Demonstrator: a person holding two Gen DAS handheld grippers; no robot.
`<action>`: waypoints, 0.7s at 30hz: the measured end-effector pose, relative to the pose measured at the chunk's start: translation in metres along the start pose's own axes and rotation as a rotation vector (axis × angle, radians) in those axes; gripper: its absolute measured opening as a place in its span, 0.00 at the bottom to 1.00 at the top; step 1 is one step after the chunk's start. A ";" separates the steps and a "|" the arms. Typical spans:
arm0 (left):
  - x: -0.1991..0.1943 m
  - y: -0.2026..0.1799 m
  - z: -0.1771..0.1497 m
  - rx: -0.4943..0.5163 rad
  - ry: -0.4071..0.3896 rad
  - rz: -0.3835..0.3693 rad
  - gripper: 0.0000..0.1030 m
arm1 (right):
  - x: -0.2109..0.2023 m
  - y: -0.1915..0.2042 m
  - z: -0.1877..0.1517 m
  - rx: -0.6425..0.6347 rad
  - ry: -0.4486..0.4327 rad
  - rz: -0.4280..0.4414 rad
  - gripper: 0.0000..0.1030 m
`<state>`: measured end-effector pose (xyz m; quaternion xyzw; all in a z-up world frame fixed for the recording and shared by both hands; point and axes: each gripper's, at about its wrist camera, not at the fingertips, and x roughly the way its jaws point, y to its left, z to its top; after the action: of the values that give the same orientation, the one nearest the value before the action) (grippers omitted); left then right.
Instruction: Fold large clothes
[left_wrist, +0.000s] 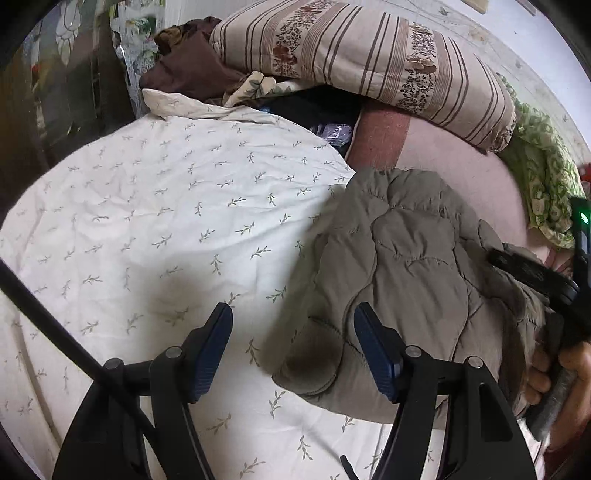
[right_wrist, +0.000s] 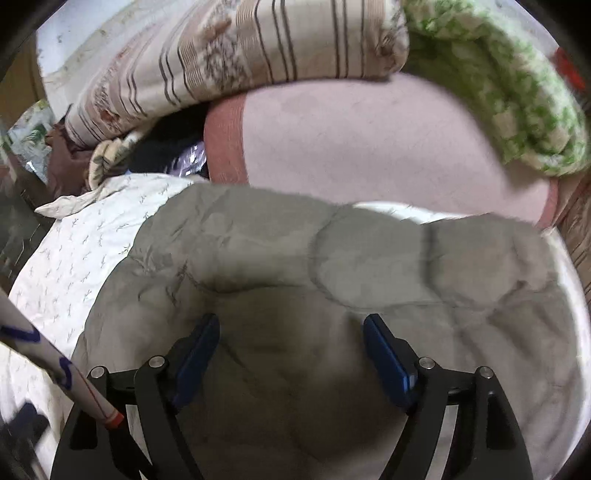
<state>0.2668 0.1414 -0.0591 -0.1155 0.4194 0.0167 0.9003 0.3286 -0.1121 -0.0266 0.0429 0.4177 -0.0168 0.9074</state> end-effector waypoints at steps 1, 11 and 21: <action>0.000 -0.001 -0.002 -0.001 0.005 0.003 0.65 | -0.006 -0.008 -0.004 -0.015 -0.002 -0.020 0.81; -0.028 -0.019 -0.013 0.050 -0.089 0.036 0.65 | -0.079 -0.165 -0.092 0.136 0.059 -0.302 0.81; -0.093 -0.047 -0.045 0.143 -0.258 0.073 0.66 | -0.215 -0.239 -0.221 0.381 0.038 -0.181 0.81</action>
<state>0.1793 0.0915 -0.0073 -0.0327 0.3044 0.0343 0.9514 0.0051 -0.3306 -0.0216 0.1766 0.4259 -0.1760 0.8697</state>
